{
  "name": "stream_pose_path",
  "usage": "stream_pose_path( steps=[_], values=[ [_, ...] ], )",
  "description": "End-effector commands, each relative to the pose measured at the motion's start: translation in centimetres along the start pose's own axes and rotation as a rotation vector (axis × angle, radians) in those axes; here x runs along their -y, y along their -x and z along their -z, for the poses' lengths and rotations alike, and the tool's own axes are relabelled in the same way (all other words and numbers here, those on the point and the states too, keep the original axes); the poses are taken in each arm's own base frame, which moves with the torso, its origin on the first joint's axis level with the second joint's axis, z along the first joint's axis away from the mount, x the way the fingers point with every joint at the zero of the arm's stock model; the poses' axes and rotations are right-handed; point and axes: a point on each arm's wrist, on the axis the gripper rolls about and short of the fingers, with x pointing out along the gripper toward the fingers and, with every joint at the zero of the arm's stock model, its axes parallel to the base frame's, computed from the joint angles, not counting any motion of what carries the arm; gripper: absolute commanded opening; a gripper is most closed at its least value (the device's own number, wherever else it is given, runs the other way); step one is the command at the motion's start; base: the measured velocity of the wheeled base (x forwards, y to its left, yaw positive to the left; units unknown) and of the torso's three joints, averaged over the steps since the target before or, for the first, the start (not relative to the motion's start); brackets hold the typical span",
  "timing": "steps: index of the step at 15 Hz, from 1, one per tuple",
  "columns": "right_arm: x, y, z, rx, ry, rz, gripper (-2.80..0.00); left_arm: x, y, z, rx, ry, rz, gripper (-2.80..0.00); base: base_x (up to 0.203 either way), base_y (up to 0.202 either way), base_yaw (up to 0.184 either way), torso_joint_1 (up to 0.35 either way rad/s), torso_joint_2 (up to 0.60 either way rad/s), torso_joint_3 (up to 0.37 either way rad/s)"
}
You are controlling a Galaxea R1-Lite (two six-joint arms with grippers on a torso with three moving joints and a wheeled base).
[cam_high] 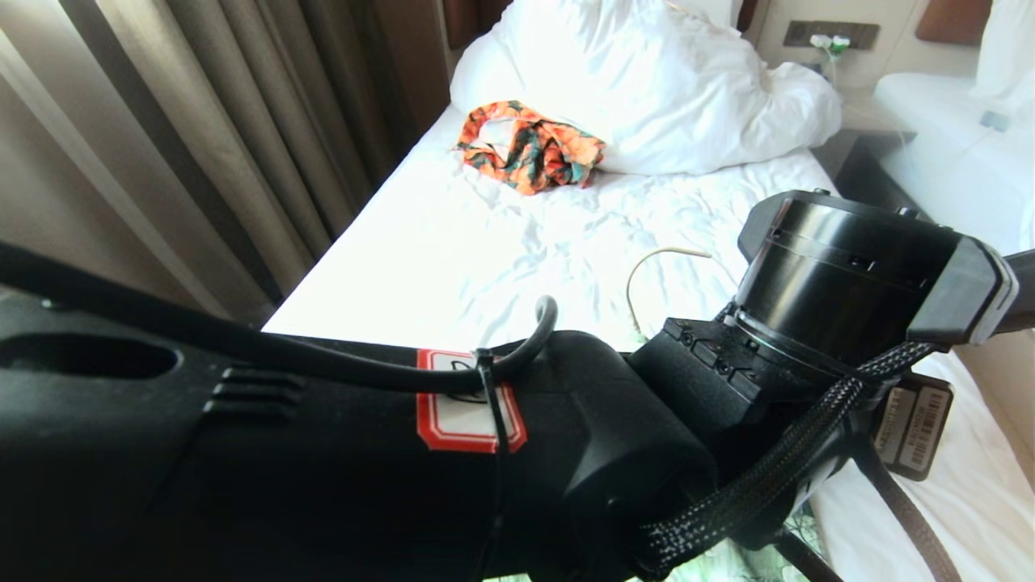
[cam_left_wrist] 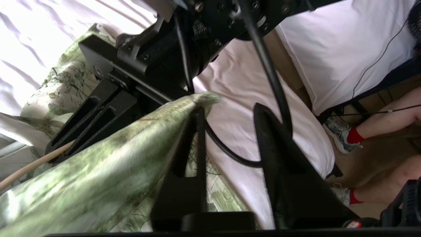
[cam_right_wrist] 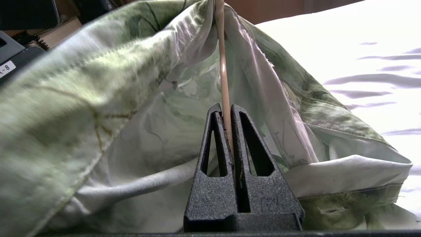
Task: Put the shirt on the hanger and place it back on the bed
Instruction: Hook one side of the shirt onto the hanger
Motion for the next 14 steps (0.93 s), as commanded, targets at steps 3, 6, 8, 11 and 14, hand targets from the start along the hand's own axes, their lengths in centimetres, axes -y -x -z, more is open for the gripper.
stream_pose_path(
  steps=[3,6,8,11,14],
  values=[
    [0.0,0.0,-0.2,0.007,0.011,-0.005,-2.8,-0.3,0.8,0.1,-0.071,-0.013,-0.024,0.0,0.0,0.0,0.0,0.0,0.0,0.0],
    [0.1,0.0,0.0,0.007,0.008,-0.005,-2.8,-0.5,1.4,0.1,-0.097,-0.014,-0.058,0.0,0.0,0.0,0.0,0.0,0.0,0.0],
    [0.1,0.0,0.1,0.007,0.003,-0.005,-2.8,-0.6,1.8,0.3,-0.103,0.0,-0.084,0.0,0.0,0.0,0.0,0.0,0.0,0.0],
    [0.2,0.0,0.6,0.006,-0.011,-0.004,-2.8,-0.8,2.8,0.6,-0.11,0.01,-0.099,-2.8,0.0,0.0,0.0,0.0,0.0,0.0],
    [0.5,0.0,0.7,0.006,-0.013,-0.004,-2.8,-0.7,4.5,1.3,-0.133,0.01,-0.095,-2.8,0.0,0.0,0.0,0.0,0.0,0.0]
  ],
)
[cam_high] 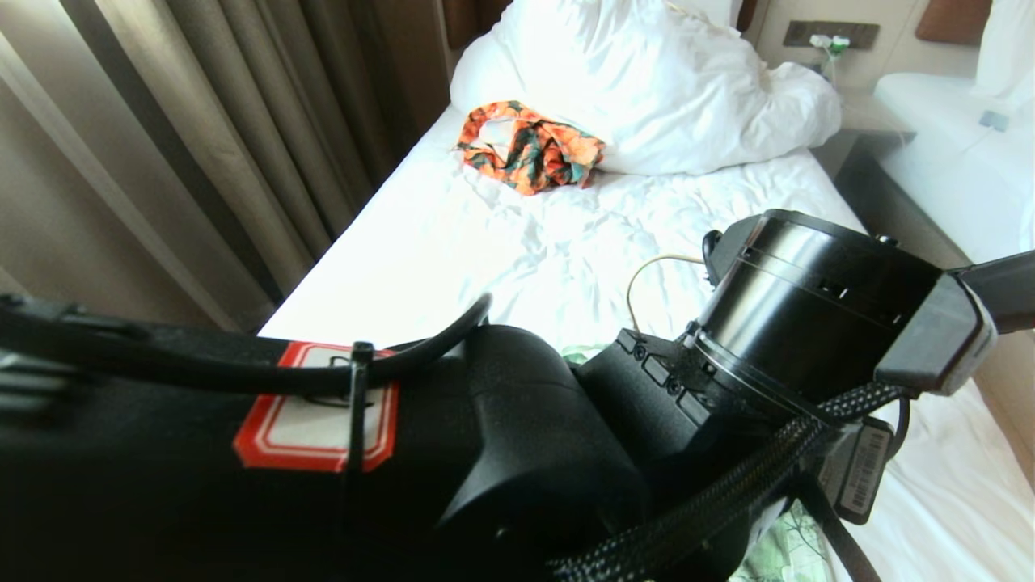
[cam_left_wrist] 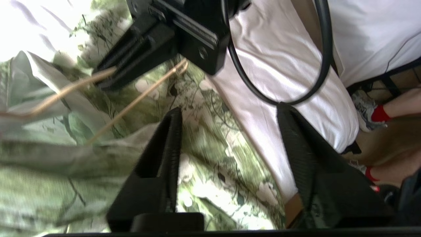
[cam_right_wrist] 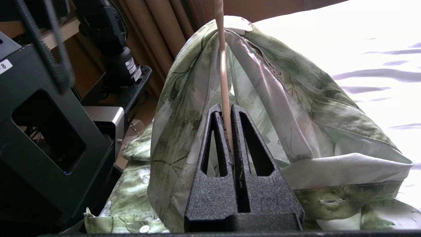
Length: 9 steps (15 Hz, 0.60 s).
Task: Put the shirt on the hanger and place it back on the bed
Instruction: Hook one side of the shirt onto the hanger
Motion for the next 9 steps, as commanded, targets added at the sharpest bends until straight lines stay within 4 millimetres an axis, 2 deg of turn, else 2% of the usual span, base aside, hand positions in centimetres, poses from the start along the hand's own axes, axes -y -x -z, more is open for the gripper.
stream_pose_path(
  steps=[1,4,9],
  values=[
    [0.2,0.0,0.2,0.007,0.0,-0.004,-2.8,-0.3,1.7,0.8,-0.022,0.008,-0.001,-2.8,0.0,0.0,0.0,0.0,0.0,0.0],
    [0.1,0.3,-0.1,0.007,0.007,0.002,-2.8,-1.8,3.8,3.0,-0.087,0.01,-0.034,-2.8,0.0,0.0,0.0,0.0,0.0,0.0],
    [-0.2,0.1,-0.5,0.007,0.011,-0.002,-2.8,-5.4,10.4,5.4,-0.077,0.028,-0.084,-2.8,0.0,0.0,0.0,0.0,0.0,0.0]
  ],
)
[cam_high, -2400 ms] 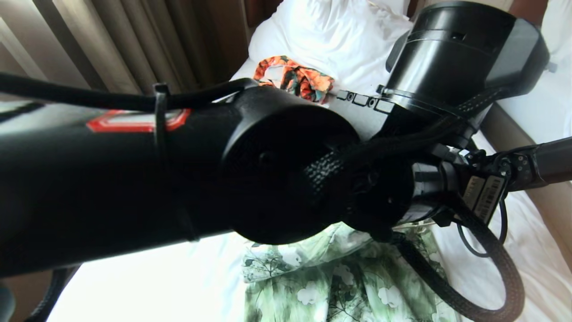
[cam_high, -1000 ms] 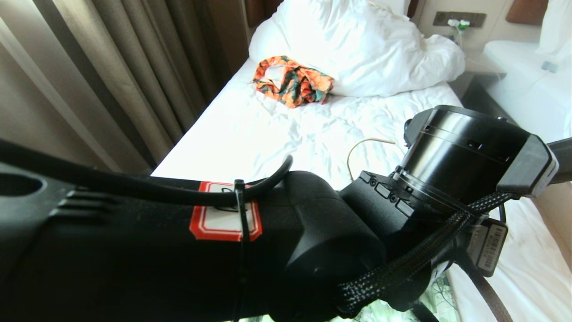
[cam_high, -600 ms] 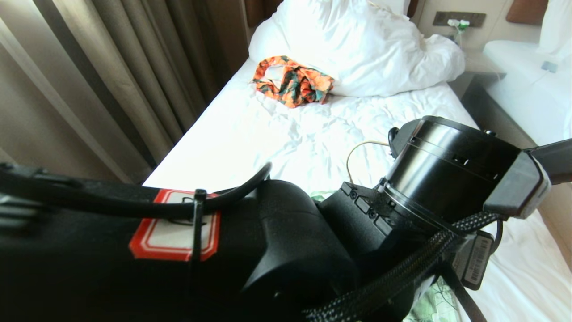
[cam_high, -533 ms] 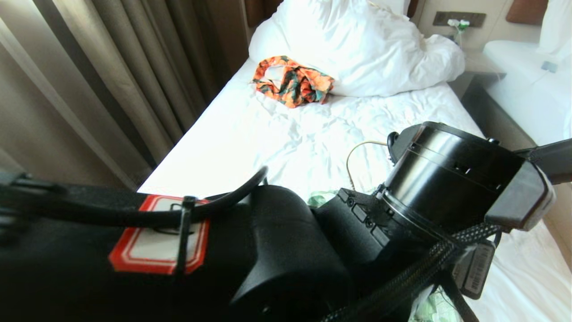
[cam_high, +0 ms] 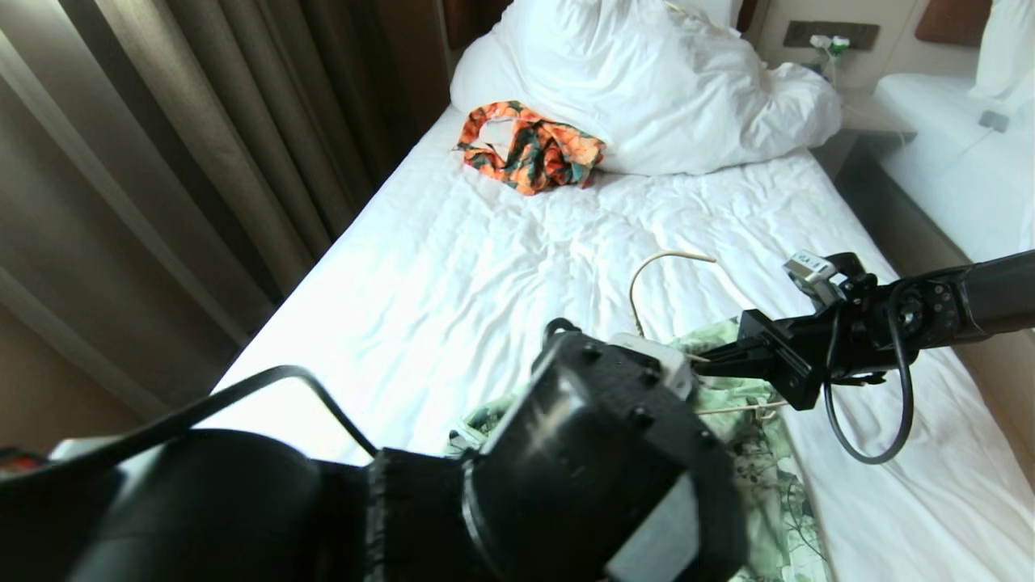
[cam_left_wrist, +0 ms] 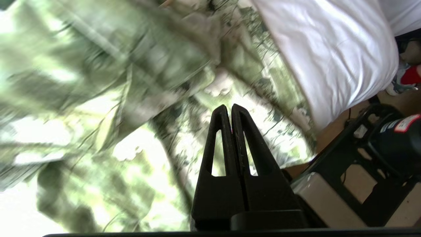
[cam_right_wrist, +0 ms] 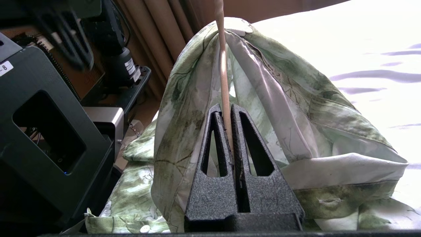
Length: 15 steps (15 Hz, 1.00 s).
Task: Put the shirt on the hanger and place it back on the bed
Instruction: Hook one side of the shirt onto the hanger
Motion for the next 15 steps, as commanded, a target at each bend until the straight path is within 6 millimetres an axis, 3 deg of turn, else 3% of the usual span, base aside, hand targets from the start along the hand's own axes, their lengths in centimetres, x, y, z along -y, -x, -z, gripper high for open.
stream_pose_path(
  steps=[1,5,6,11,15],
  values=[
    [-0.2,-0.2,-0.3,0.007,0.008,-0.009,-2.8,-2.6,4.1,0.9,0.054,0.033,-0.005,-2.8,0.0,0.0,0.0,0.0,0.0,0.0],
    [-1.2,-0.8,-1.5,0.008,0.035,-0.028,-2.8,-7.3,5.8,1.2,0.16,0.03,-0.099,-2.8,0.0,0.0,0.0,0.0,0.0,0.0],
    [-1.5,-0.9,-1.9,0.008,0.04,-0.032,-2.8,-8.4,6.4,1.1,0.186,-0.001,-0.088,0.0,0.0,0.0,0.0,0.0,0.0,0.0],
    [-3.3,-2.1,-3.5,0.008,0.02,-0.073,-2.8,-12.4,7.2,1.9,0.174,-0.128,0.075,0.0,0.0,0.0,0.0,0.0,0.0,0.0],
    [-3.9,-2.1,-3.5,0.007,0.004,-0.075,-2.8,-12.8,6.4,3.8,0.192,-0.196,0.114,0.0,0.0,0.0,0.0,0.0,0.0,0.0]
  ],
)
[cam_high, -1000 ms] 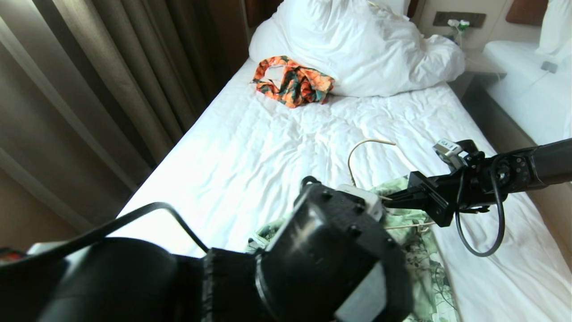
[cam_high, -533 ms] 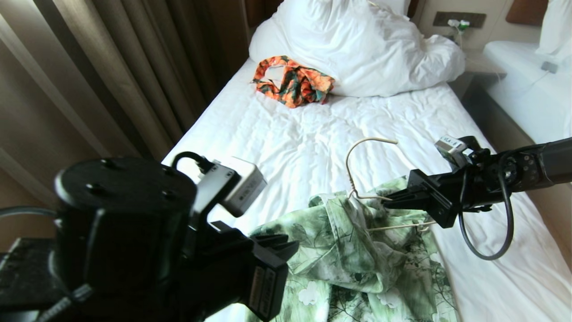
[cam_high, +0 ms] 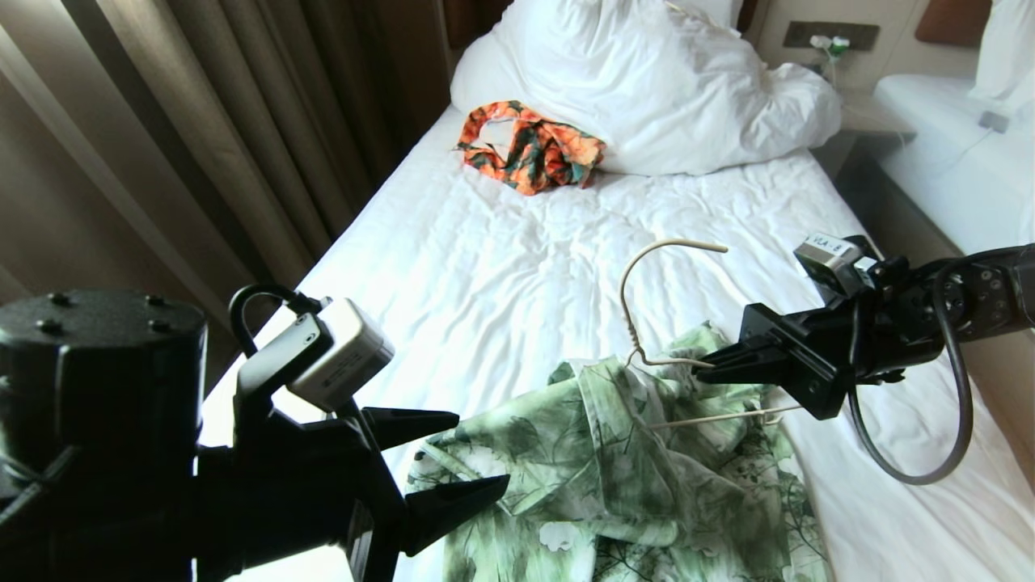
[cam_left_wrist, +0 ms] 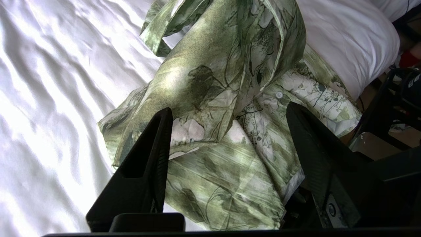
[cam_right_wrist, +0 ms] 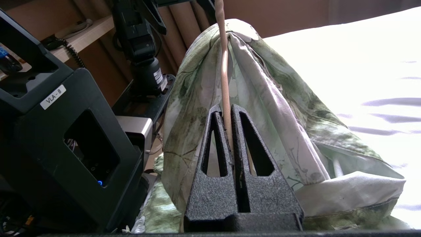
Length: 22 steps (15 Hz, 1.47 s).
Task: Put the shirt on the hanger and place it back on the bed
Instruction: Hook one side of the shirt onto the hanger, then hook the other side of the shirt onto the hanger
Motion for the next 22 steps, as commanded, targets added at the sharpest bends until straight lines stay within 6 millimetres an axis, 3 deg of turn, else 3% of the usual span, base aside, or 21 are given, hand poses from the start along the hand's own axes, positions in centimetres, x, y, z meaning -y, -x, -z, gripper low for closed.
stream_pose_path(
  steps=[1,5,11,17,18,22],
  values=[
    [-0.5,0.0,-0.3,0.007,0.007,-0.006,-2.8,-0.1,-0.5,0.6,0.023,-0.026,0.001,0.0,0.0,0.0,0.0,0.0,0.0,0.0],
    [-0.6,-0.1,-0.2,0.007,0.005,-0.01,-2.8,-0.1,-2.9,1.0,-0.032,-0.026,0.026,0.0,0.0,0.0,0.0,0.0,0.0,0.0],
    [-0.6,-0.2,-0.2,0.007,0.005,-0.012,-2.8,-0.8,-8.3,1.4,0.027,-0.031,0.016,0.0,0.0,0.0,0.0,0.0,0.0,0.0],
    [-0.4,-0.1,0.0,0.007,-0.002,-0.008,-2.8,-1.7,-12.0,1.9,0.044,-0.027,-0.002,0.0,0.0,0.0,0.0,0.0,0.0,0.0],
    [-0.4,0.0,0.1,0.007,-0.003,-0.005,-2.8,-1.7,-12.1,1.7,0.051,-0.028,-0.002,-2.8,0.0,0.0,0.0,0.0,0.0,0.0],
    [-0.3,0.1,0.1,0.007,-0.005,-0.003,-2.8,-1.7,-11.9,1.4,0.064,-0.028,-0.001,-2.8,0.0,0.0,0.0,0.0,0.0,0.0]
  ],
)
